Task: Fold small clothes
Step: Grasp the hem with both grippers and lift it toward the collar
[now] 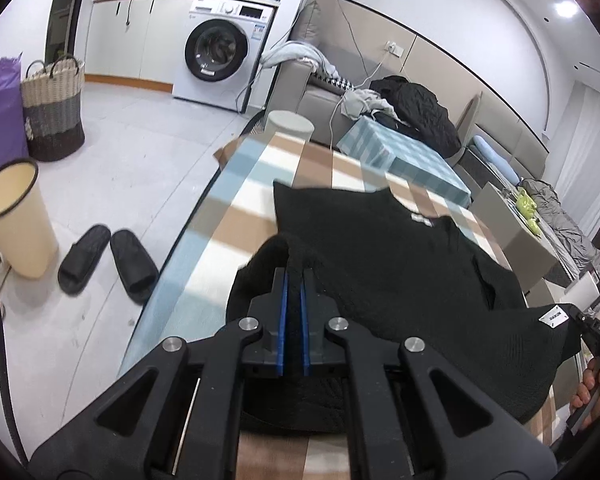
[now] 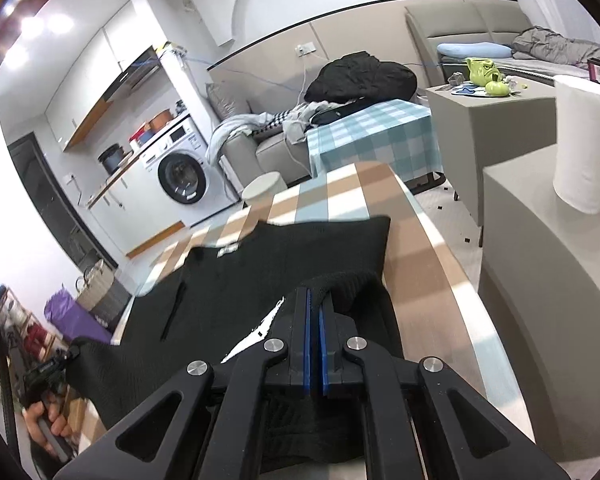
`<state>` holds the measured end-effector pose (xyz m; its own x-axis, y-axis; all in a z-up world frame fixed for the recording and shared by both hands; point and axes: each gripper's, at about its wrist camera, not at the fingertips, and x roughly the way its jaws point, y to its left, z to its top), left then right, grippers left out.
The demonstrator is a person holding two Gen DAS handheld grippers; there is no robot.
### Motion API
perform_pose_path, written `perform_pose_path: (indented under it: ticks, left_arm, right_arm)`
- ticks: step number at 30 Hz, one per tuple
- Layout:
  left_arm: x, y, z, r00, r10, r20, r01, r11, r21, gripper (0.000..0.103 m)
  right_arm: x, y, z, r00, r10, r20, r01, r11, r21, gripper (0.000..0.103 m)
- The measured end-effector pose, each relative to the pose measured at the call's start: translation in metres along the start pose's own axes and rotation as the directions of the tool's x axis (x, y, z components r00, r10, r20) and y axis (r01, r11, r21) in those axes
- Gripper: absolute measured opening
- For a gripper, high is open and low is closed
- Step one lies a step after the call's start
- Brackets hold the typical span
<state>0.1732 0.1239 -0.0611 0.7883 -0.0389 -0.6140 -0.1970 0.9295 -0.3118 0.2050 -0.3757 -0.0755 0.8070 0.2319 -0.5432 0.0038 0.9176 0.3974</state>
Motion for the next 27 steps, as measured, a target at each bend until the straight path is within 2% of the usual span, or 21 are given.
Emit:
perform_pose_path:
  ticks: [7, 12, 13, 14, 16, 17, 18, 19, 21, 22, 24, 27]
  left_arm:
    - [0.043, 0.003, 0.034, 0.999, 0.027, -0.021, -0.028, 0.999, -0.027, 0.003]
    - [0.081, 0.009, 0.033, 0.995, 0.060, -0.081, -0.063, 0.997, -0.036, 0.003]
    - [0.088, 0.011, 0.030, 0.993, 0.067, -0.100, -0.071, 0.997, -0.034, 0.003]
    - [0.094, 0.011, 0.028, 0.990, 0.076, -0.122, -0.080, 0.996, -0.031, 0.004]
    - [0.102, 0.012, 0.021, 0.981, 0.100, -0.164, -0.105, 0.994, -0.024, 0.011]
    - [0.104, 0.014, 0.018, 0.979, 0.097, -0.180, -0.103, 0.994, -0.024, 0.018]
    - [0.104, 0.015, 0.015, 0.978, 0.091, -0.189, -0.097, 0.995, -0.026, 0.027]
    - [0.101, 0.016, 0.010, 0.977, 0.091, -0.191, -0.098, 0.995, -0.028, 0.031]
    - [0.095, 0.017, 0.002, 0.979, 0.087, -0.187, -0.094, 0.995, -0.028, 0.048]
    - [0.091, 0.018, -0.004, 0.978, 0.090, -0.186, -0.097, 0.995, -0.027, 0.052]
    - [0.083, 0.019, -0.015, 0.977, 0.088, -0.192, -0.093, 0.995, -0.021, 0.058]
    - [0.070, 0.020, -0.031, 0.973, 0.096, -0.209, -0.100, 0.995, -0.007, 0.061]
  right_arm:
    - [0.042, -0.008, 0.032, 0.999, -0.051, 0.003, 0.051, 0.995, 0.090, 0.003]
    - [0.077, -0.016, 0.024, 0.988, -0.129, -0.079, 0.136, 0.987, 0.088, 0.004]
    - [0.083, -0.020, 0.021, 0.984, -0.143, -0.103, 0.152, 0.984, 0.088, 0.006]
    - [0.088, -0.024, 0.018, 0.980, -0.153, -0.128, 0.165, 0.982, 0.090, 0.013]
    - [0.091, -0.033, 0.010, 0.969, -0.164, -0.186, 0.186, 0.977, 0.109, 0.029]
    - [0.088, -0.037, 0.005, 0.968, -0.156, -0.198, 0.181, 0.976, 0.118, 0.042]
    - [0.083, -0.040, -0.001, 0.968, -0.148, -0.202, 0.176, 0.977, 0.125, 0.045]
    - [0.076, -0.041, -0.006, 0.970, -0.129, -0.206, 0.157, 0.979, 0.127, 0.045]
    - [0.065, -0.043, -0.018, 0.968, -0.111, -0.223, 0.139, 0.983, 0.117, 0.045]
    - [0.059, -0.044, -0.024, 0.967, -0.105, -0.233, 0.132, 0.986, 0.106, 0.045]
    - [0.047, -0.045, -0.035, 0.965, -0.087, -0.248, 0.112, 0.990, 0.089, 0.053]
    - [0.036, -0.044, -0.054, 0.952, -0.075, -0.296, 0.096, 0.994, 0.057, 0.056]
